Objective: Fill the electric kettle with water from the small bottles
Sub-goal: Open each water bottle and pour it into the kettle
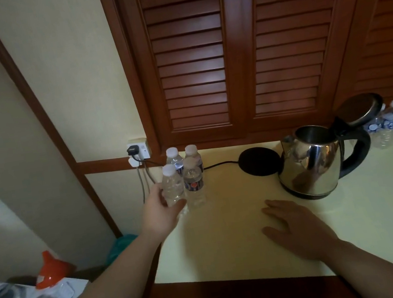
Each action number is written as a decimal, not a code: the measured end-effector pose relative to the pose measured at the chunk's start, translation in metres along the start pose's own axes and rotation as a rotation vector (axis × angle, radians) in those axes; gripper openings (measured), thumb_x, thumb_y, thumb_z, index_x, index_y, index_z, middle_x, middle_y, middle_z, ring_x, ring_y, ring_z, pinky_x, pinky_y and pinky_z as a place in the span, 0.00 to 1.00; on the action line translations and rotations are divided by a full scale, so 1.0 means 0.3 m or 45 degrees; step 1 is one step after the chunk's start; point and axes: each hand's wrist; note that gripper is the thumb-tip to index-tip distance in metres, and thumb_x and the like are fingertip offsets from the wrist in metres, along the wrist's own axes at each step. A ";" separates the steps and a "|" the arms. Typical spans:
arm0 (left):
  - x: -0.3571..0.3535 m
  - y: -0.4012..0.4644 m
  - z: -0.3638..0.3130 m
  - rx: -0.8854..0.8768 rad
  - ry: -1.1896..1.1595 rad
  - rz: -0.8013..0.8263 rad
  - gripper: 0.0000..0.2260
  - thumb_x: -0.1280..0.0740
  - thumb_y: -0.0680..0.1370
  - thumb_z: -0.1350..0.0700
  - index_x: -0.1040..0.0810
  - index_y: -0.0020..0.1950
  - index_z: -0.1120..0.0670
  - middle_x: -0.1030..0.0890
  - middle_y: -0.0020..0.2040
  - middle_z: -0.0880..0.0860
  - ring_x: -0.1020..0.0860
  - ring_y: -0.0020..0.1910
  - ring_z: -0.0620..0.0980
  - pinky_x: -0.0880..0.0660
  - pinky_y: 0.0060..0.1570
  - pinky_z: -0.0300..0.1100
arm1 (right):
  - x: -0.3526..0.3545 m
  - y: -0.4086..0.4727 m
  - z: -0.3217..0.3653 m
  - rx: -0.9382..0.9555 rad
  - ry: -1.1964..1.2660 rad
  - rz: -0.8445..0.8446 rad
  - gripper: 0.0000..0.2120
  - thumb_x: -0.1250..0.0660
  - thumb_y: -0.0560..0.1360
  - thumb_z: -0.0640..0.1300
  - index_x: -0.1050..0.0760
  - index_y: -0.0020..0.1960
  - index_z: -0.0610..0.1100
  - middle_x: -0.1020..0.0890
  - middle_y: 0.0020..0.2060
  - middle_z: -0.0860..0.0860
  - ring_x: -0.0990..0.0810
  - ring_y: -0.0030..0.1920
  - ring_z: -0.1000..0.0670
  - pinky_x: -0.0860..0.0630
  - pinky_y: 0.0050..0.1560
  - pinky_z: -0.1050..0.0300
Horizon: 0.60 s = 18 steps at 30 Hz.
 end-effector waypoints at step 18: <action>-0.327 -0.234 -0.207 -0.170 0.016 0.412 0.20 0.18 0.68 0.48 0.20 0.56 0.44 0.15 0.49 0.43 0.17 0.48 0.39 0.21 0.48 0.36 | 0.371 0.136 0.324 0.236 0.111 -0.152 0.19 0.30 0.74 0.67 0.26 0.44 0.52 0.23 0.36 0.54 0.25 0.36 0.55 0.24 0.38 0.53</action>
Point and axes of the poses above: each hand's wrist, its own y-axis towards the middle knuckle, its own x-axis out of the back of the hand, z = x × y
